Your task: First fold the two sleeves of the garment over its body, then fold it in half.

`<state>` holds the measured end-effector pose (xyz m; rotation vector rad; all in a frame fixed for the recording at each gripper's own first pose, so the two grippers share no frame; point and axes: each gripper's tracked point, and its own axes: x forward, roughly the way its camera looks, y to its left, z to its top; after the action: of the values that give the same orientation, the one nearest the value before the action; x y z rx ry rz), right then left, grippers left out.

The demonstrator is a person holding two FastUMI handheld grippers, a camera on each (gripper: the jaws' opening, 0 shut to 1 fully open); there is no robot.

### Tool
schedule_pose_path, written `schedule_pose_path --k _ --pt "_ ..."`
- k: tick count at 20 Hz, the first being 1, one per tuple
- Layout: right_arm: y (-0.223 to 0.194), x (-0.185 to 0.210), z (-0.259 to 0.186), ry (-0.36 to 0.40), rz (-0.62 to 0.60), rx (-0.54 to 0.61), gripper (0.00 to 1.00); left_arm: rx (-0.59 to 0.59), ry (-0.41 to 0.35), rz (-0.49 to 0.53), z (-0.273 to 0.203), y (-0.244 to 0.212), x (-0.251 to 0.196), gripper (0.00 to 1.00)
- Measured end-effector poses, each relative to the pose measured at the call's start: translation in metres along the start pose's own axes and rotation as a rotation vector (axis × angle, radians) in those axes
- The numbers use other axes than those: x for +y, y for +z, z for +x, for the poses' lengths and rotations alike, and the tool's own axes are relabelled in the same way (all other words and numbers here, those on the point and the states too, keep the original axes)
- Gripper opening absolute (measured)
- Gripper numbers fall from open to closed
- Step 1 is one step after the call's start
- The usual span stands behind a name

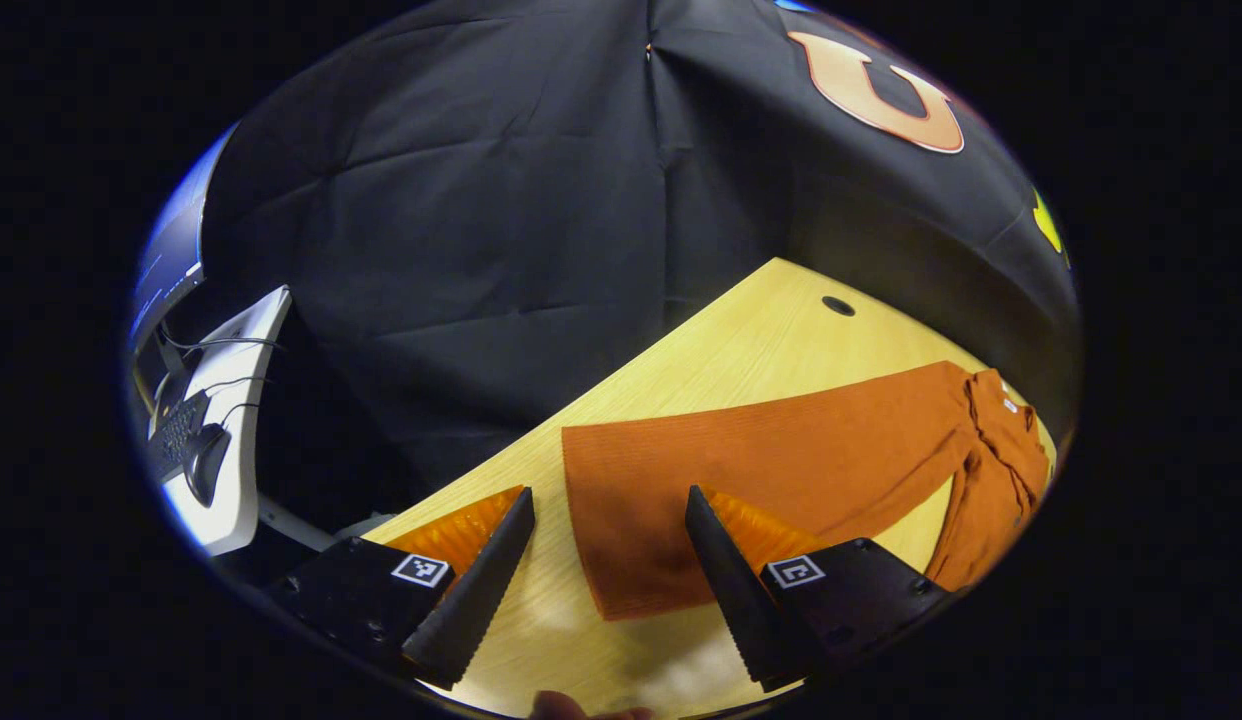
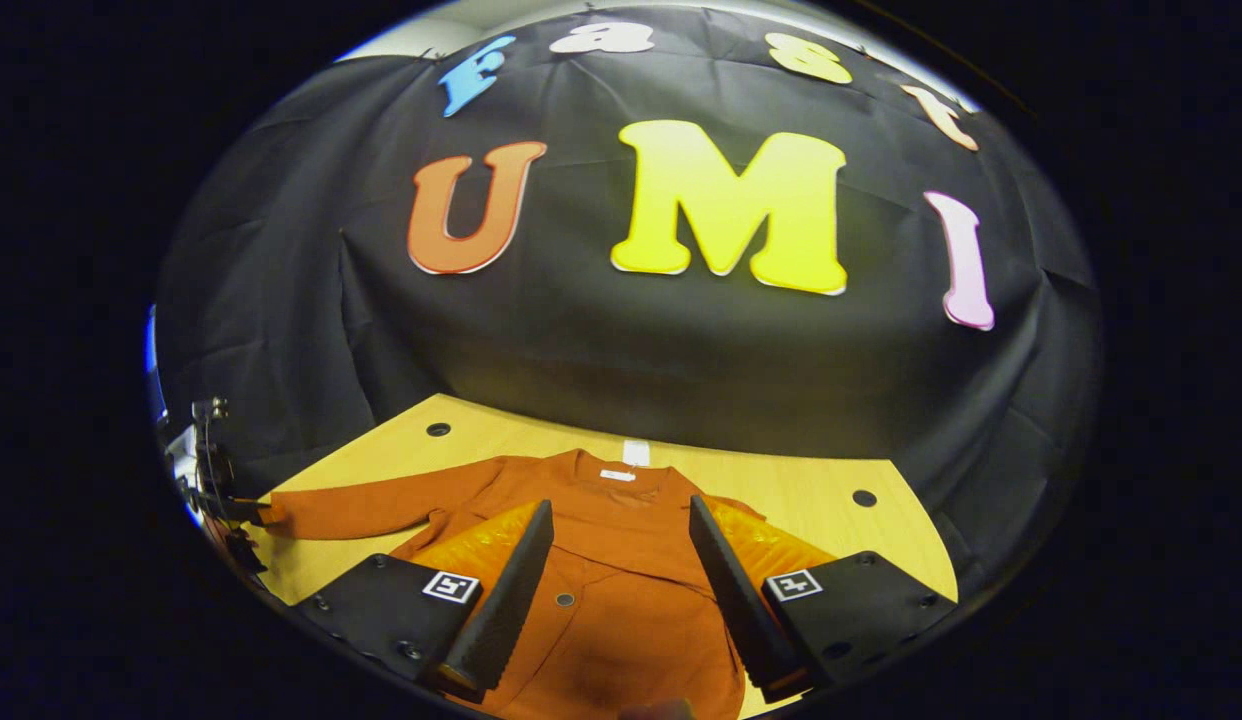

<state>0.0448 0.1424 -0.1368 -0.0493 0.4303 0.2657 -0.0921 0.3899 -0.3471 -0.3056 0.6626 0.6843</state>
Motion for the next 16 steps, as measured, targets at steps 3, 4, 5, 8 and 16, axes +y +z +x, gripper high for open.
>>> schedule_pose_path --k 3,4,5,8,16 --pt "-0.01 -0.013 -0.01 -0.029 0.018 0.018 0.88 0.004 0.012 0.014 0.005 -0.002 -0.002 0.99" --pt "-0.012 -0.013 -0.014 -0.027 0.015 0.023 0.88 0.002 0.017 0.015 0.004 -0.004 -0.003 1.0" --pt "-0.013 -0.011 -0.017 -0.02 0.01 0.025 0.88 0.003 0.02 0.018 0.005 -0.004 -0.003 1.0" --pt "-0.012 -0.008 -0.022 -0.006 0.006 0.026 0.88 -0.006 0.04 -0.01 0.005 -0.006 0.001 1.0" --pt "-0.014 -0.017 -0.037 -0.01 0.02 0.027 0.88 -0.053 0.074 -0.113 0.003 -0.002 0.011 0.33"
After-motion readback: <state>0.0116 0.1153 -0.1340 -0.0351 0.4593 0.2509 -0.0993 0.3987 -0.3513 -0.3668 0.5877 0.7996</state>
